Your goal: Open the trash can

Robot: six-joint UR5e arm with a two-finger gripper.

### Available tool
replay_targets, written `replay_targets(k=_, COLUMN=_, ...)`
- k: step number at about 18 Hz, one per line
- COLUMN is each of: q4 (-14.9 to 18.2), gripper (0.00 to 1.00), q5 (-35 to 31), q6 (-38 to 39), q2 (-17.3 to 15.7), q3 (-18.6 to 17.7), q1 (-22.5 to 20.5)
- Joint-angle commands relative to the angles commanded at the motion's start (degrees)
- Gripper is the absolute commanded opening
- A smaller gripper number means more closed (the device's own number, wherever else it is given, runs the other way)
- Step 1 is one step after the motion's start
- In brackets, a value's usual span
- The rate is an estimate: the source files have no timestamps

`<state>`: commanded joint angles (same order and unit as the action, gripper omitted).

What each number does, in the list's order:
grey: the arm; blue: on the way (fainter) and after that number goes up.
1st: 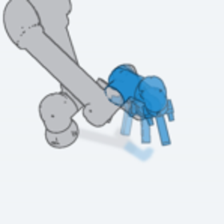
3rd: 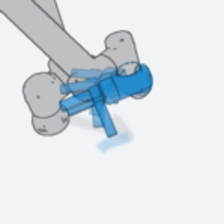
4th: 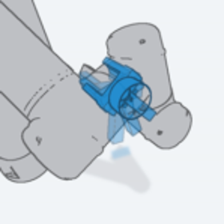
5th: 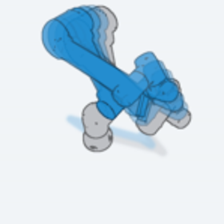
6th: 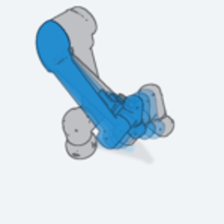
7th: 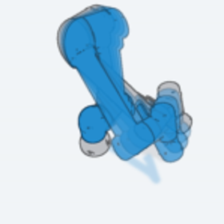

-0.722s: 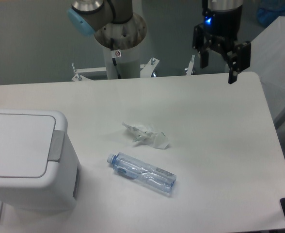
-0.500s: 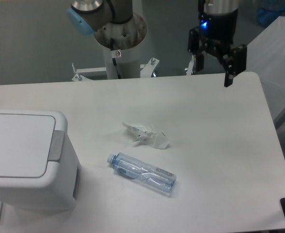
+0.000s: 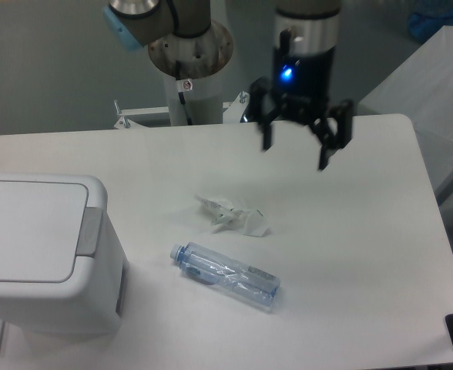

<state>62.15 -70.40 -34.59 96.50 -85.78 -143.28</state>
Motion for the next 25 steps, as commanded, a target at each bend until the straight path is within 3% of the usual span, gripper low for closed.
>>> replay_targets(k=3, q4=-3.3, gripper=1.0, q5=0.0, q6=9.8, q2=1.5, q3=-0.2, q1=4.2)
replay_targets(k=7, q4=-4.1, gripper=1.0, q5=0.1, q6=16.5, q2=3.6, q3=0.0, q1=8.9)
replay_targets(k=12, q4=-9.9, gripper=1.0, q5=0.1, q6=29.0, q2=4.8, q3=0.0, q1=11.7)
replay_targets(k=25, q4=-10.3, gripper=1.0, q5=-0.1, q6=31.7, q2=6.4, q3=-0.4, q1=14.8)
